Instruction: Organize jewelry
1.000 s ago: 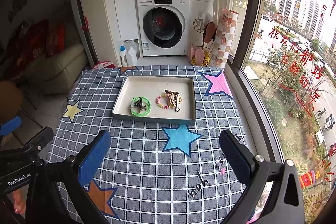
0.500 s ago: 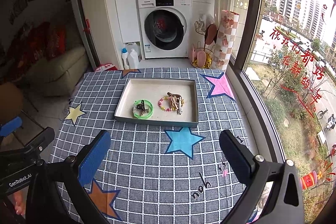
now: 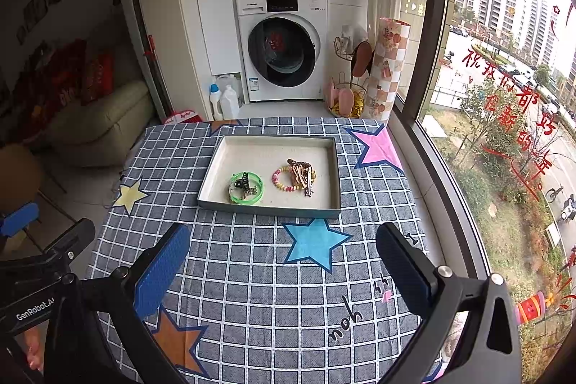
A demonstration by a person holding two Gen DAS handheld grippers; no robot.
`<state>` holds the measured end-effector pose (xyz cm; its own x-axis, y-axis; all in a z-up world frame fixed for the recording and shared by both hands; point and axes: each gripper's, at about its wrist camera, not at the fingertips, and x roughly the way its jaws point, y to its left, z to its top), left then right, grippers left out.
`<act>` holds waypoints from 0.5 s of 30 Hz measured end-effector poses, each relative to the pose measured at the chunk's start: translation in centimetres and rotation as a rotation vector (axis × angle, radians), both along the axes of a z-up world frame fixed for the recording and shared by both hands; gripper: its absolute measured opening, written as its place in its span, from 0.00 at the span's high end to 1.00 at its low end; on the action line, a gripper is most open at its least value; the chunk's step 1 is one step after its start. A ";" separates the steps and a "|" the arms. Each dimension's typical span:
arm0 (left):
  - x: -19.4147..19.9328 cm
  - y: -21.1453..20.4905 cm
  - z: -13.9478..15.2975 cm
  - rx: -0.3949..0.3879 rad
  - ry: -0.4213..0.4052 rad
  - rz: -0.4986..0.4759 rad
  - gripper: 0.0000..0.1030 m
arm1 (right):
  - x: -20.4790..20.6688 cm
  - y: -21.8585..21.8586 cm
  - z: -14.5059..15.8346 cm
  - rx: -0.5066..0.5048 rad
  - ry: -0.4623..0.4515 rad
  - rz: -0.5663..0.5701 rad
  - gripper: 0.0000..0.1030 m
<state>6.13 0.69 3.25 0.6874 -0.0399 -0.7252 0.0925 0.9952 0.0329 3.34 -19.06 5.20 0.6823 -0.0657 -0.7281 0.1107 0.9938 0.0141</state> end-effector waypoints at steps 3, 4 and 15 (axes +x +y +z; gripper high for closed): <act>0.0 0.0 -0.1 -0.001 0.001 0.001 0.00 | 0.0 0.0 0.0 0.002 0.000 0.000 0.00; 0.0 0.1 -0.1 -0.002 0.000 0.001 0.00 | 0.0 0.0 0.0 0.002 0.000 0.000 0.00; -0.2 0.1 -0.1 -0.004 0.000 0.000 0.00 | -0.1 0.0 0.1 0.002 0.000 0.000 0.00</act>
<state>5.93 0.77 3.18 0.6873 -0.0430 -0.7251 0.0925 0.9953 0.0286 3.28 -19.04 5.29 0.6823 -0.0635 -0.7283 0.1102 0.9938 0.0166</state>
